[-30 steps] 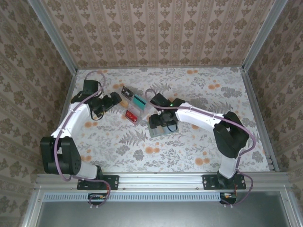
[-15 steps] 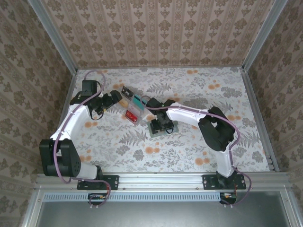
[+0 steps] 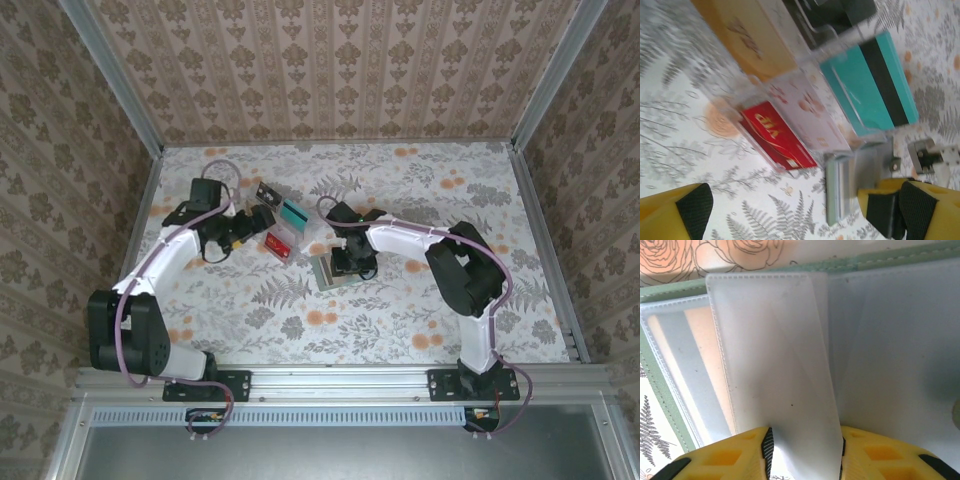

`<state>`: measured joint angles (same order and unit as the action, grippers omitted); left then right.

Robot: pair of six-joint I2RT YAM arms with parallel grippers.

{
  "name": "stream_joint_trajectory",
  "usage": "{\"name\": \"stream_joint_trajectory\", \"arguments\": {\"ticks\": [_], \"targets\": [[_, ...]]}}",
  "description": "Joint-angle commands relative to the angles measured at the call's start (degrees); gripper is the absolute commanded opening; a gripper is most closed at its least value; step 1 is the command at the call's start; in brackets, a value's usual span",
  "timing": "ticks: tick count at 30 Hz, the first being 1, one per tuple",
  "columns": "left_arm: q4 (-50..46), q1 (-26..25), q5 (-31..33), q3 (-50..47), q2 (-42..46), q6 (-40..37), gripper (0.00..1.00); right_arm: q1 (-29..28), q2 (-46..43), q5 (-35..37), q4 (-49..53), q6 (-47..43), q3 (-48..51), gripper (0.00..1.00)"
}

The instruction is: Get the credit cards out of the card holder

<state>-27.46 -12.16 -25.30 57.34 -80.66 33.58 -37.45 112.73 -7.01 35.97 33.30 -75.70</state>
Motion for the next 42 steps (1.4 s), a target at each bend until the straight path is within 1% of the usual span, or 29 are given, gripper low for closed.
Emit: {"name": "stream_joint_trajectory", "arguments": {"ticks": [1, 4, 6, 9, 10, 12, 14, 15, 18, 21, 23, 25, 32, 35, 42], "targets": [[2.3, -3.2, -2.0, -1.6, -1.2, 2.7, 0.90, 0.9, 0.8, -0.5, -3.4, 2.6, 5.4, 0.36], [2.1, -5.0, -3.6, -2.0, -2.7, 5.9, 0.79, 0.9, -1.4, 0.4, -8.3, 3.6, 8.6, 0.31], [3.2, -6.4, -4.8, -2.8, -3.2, 7.4, 0.75, 0.9, -2.8, 0.8, -10.9, 3.9, 10.1, 0.30], [6.0, -9.8, -6.2, -3.3, -4.7, 9.5, 0.69, 0.9, -4.8, 1.7, -13.7, 4.1, 12.2, 0.29], [6.8, -11.2, -6.3, -3.1, -5.6, 10.1, 0.66, 0.9, -5.2, 2.0, -14.1, 4.1, 12.5, 0.29], [9.1, -13.6, -6.7, -2.4, -7.6, 10.9, 0.56, 0.9, -5.9, 2.7, -14.3, 4.5, 12.8, 0.29], [10.4, -16.2, -5.3, -1.8, -9.2, 12.2, 0.52, 0.9, -6.4, 3.7, -14.4, 5.1, 12.8, 0.29], [11.2, -17.0, -4.7, -1.6, -9.9, 12.6, 0.49, 0.9, -6.6, 4.0, -14.7, 5.5, 12.9, 0.29], [14.6, -19.7, -3.0, -2.4, -11.7, 14.3, 0.44, 0.8, -7.0, 4.8, -15.0, 6.5, 13.1, 0.29], [16.8, -21.2, -2.5, -3.3, -13.8, 15.6, 0.37, 0.7, -7.4, 5.5, -15.1, 7.1, 13.5, 0.29], [19.1, -21.8, -3.3, -4.0, -15.3, 16.2, 0.33, 0.7, -7.7, 5.8, -15.1, 7.4, 13.7, 0.29], [20.4, -22.4, -3.7, -4.1, -16.8, 16.4, 0.27, 0.7, -7.9, 5.9, -15.1, 7.3, 13.7, 0.29], [23.9, -22.6, -5.0, -4.0, -20.7, 16.8, 0.17, 0.2, -7.9, 6.0, -15.2, 7.7, 13.5, 0.29], [24.6, -22.8, -5.0, -4.1, -22.1, 17.6, 0.15, -0.1, -8.1, 6.8, -14.9, 7.9, 13.2, 0.30], [20.9, -23.7, 0.4, -4.3, -19.6, 14.9, 0.14, -0.6, -8.8, 7.2, -14.7, 7.6, 12.9, 0.30]]}}
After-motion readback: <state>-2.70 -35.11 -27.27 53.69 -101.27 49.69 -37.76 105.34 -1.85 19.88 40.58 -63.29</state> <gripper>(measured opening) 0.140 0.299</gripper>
